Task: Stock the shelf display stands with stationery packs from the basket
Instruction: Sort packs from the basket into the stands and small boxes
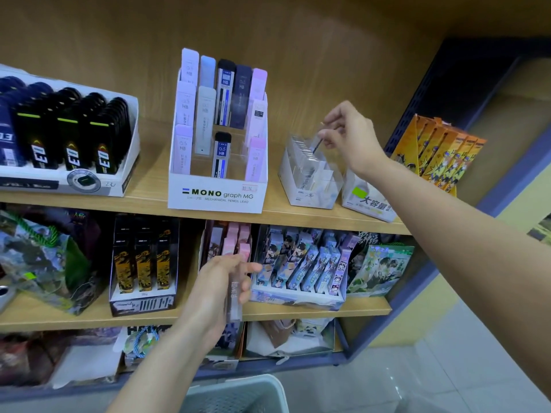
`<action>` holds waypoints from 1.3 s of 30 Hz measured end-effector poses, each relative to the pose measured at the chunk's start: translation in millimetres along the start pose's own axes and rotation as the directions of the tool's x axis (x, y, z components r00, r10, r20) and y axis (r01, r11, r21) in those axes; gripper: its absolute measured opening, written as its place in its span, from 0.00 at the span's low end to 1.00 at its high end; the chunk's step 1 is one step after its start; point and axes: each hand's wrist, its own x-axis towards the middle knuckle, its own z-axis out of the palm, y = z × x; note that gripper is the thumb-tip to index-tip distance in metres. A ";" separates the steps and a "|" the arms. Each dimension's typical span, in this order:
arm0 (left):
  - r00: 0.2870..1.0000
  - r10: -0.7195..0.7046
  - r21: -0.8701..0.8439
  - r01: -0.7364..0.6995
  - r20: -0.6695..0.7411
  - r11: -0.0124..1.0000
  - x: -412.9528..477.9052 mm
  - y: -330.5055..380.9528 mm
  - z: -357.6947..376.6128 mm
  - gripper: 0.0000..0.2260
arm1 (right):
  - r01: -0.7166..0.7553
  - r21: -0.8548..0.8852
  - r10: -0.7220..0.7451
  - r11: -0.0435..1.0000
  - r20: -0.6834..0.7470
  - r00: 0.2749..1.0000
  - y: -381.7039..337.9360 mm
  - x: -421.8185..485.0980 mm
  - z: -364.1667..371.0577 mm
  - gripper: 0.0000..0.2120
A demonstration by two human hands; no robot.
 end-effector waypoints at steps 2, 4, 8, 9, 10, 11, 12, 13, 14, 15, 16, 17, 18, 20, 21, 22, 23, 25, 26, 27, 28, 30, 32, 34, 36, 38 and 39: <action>1.000 -0.008 0.007 0.008 0.012 1.000 1.1 0.5 0.0 0.08 | 0.005 -0.049 -0.003 0.999 0.052 0.999 3.1 0.8 3.7 0.07; 1.000 -0.012 -0.010 0.012 0.002 1.000 1.3 1.9 0.9 0.06 | 0.015 -0.097 -0.007 0.995 0.075 0.997 5.6 0.1 8.3 0.04; 1.000 -0.006 -0.032 0.006 0.005 0.999 2.0 0.4 2.6 0.05 | 0.036 -0.140 -0.033 0.990 0.024 0.999 8.2 2.0 17.3 0.04; 1.000 0.003 -0.032 -0.003 0.008 0.999 2.1 -0.4 3.0 0.06 | 0.036 -0.144 -0.034 0.989 0.016 0.999 8.6 3.0 19.1 0.04; 1.000 0.008 -0.035 -0.008 0.012 0.999 2.5 -1.0 3.1 0.08 | 0.034 -0.145 -0.033 0.989 0.011 0.999 9.2 3.9 20.5 0.04; 1.000 0.010 -0.030 -0.010 0.012 0.999 2.5 -1.1 3.4 0.08 | 0.032 -0.140 -0.031 0.990 0.009 0.999 9.8 4.1 21.5 0.05; 1.000 0.010 -0.027 -0.010 0.008 1.000 2.6 -1.0 3.6 0.07 | 0.029 -0.132 -0.029 0.991 0.002 1.000 10.1 3.5 21.9 0.05; 1.000 0.008 -0.038 -0.008 0.006 0.999 2.1 -0.3 3.8 0.06 | 0.024 -0.121 -0.027 0.992 -0.017 0.999 10.1 2.1 21.9 0.06; 1.000 0.007 -0.067 -0.007 0.002 0.998 2.5 0.1 3.6 0.07 | 0.014 -0.108 -0.020 0.994 -0.054 0.998 9.5 -0.3 21.3 0.06; 1.000 0.011 -0.102 -0.011 -0.002 0.995 2.8 0.5 3.2 0.09 | 0.000 -0.093 -0.010 0.996 -0.105 0.994 8.8 -4.1 20.2 0.06; 1.000 0.019 -0.133 -0.020 -0.009 0.991 2.9 0.9 2.9 0.10 | -0.011 -0.078 -0.002 0.997 -0.162 0.987 7.7 -9.7 18.6 0.06; 0.999 0.027 -0.156 -0.030 -0.019 0.987 2.7 1.3 2.8 0.11 | -0.012 -0.062 -0.002 0.998 -0.214 0.977 5.8 -17.5 16.7 0.06; 0.999 0.035 -0.174 -0.039 -0.029 0.984 1.6 2.1 2.6 0.11 | -0.001 -0.041 -0.009 0.999 -0.253 0.968 3.5 -27.2 14.6 0.06; 0.998 0.043 -0.180 -0.050 -0.045 0.982 -1.0 3.2 2.8 0.10 | 0.034 0.005 -0.031 0.999 -0.287 0.957 -1.7 -50.9 10.8 0.06; 0.998 0.045 -0.175 -0.054 -0.053 0.983 -2.0 3.3 2.9 0.09 | 0.042 0.029 -0.032 0.999 -0.286 0.958 -4.6 -63.9 9.4 0.05; 0.997 0.048 -0.169 -0.057 -0.060 0.984 -2.9 3.2 2.8 0.09 | 0.040 0.046 -0.026 0.998 -0.280 0.960 -7.7 -77.2 8.6 0.06; 0.996 0.055 -0.171 -0.065 -0.065 0.983 -4.0 3.2 2.4 0.08 | 0.031 0.058 -0.014 0.998 -0.270 0.963 -10.9 -90.4 8.5 0.06; 0.995 0.081 -0.192 -0.092 -0.063 0.977 -6.2 3.9 2.3 0.08 | 0.012 0.093 0.010 0.996 -0.234 0.972 -19.4 -116.6 8.8 0.06; 0.993 0.102 -0.200 -0.112 -0.057 0.973 -7.7 5.4 3.0 0.09 | -0.001 0.125 0.025 0.992 -0.195 0.980 -24.1 -129.1 9.3 0.06; 0.991 0.123 -0.205 -0.131 -0.050 0.970 -9.8 7.2 3.9 0.09 | -0.030 0.165 0.053 0.986 -0.134 0.990 -29.1 -141.7 10.7 0.05; 0.989 0.144 -0.204 -0.150 -0.046 0.967 -12.2 9.2 4.9 0.10 | -0.083 0.207 0.094 0.975 -0.045 0.995 -34.2 -153.9 13.2 0.05; 0.981 0.189 -0.157 -0.194 -0.049 0.968 -17.1 12.5 7.7 0.11 | -0.230 0.275 0.184 0.933 0.184 0.965 -42.5 -176.9 22.4 0.04; 0.965 0.256 -0.038 -0.259 -0.066 0.965 -22.1 14.8 11.8 0.11 | -0.352 0.325 0.222 0.878 0.374 0.900 -48.2 -194.7 35.5 0.03; 0.932 0.349 0.100 -0.340 -0.098 0.935 -25.8 14.8 15.2 0.11 | -0.436 0.404 0.222 0.804 0.477 0.851 -53.8 -205.7 46.0 0.04; 0.888 0.450 0.211 -0.423 -0.096 0.881 -27.5 13.5 17.7 0.11 | -0.474 0.490 0.199 0.732 0.511 0.836 -60.5 -210.4 51.1 0.04; 0.855 0.513 0.293 -0.473 -0.073 0.831 -29.5 14.1 20.2 0.11 | -0.454 0.541 0.170 0.708 0.493 0.853 -67.0 -210.9 51.4 0.05; 0.842 0.536 0.319 -0.494 -0.056 0.809 -30.6 15.9 22.0 0.11 | -0.429 0.555 0.160 0.713 0.466 0.870 -68.6 -209.7 50.4 0.05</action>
